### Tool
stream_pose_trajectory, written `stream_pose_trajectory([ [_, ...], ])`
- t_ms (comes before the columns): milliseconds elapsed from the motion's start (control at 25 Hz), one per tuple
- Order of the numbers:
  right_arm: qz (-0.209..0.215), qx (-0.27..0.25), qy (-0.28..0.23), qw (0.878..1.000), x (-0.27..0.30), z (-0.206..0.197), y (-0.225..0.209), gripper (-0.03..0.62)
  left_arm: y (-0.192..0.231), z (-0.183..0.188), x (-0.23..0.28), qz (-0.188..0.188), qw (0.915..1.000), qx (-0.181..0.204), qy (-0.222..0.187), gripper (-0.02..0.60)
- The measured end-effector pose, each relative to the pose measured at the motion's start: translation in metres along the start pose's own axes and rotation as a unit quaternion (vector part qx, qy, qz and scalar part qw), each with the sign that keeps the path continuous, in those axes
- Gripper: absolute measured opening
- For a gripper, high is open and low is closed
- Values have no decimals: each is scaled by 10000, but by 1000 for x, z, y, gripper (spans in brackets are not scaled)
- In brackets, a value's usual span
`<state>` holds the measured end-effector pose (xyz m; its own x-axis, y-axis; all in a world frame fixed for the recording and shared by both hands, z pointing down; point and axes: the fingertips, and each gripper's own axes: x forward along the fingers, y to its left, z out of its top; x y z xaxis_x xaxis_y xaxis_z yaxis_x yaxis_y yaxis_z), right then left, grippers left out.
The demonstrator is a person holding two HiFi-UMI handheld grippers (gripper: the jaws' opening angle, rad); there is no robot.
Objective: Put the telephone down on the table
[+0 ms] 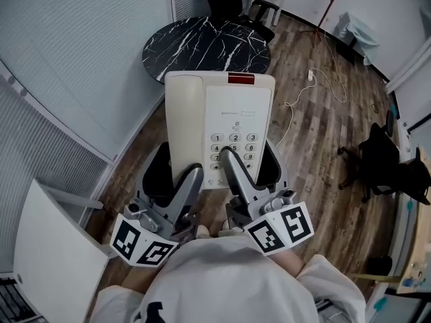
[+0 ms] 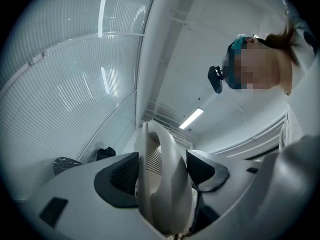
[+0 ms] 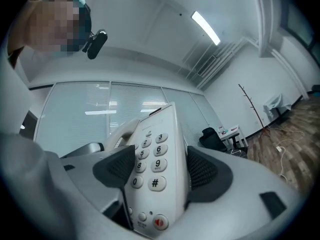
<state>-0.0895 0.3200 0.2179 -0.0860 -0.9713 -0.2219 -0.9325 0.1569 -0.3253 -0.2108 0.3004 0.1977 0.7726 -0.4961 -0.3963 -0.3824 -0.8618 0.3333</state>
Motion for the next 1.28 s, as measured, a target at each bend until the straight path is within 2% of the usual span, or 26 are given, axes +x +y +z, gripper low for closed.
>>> stream_pose_trajectory([
  [400,-155,-19,-197,9997,1,-4,21,330,8,15,-14,-230,9997,70,-4,301],
  [720,-165,-1,-124,9998,17,-10,12,330,24,10,-4,-172,9998,31,10,301],
  [960,-119,51,-78,9999,50,-12,-4,330,47,8,23,-89,9999,51,35,301],
  [1280,-47,65,-117,9999,89,-18,-47,330,76,-14,66,-72,9999,136,-11,301],
])
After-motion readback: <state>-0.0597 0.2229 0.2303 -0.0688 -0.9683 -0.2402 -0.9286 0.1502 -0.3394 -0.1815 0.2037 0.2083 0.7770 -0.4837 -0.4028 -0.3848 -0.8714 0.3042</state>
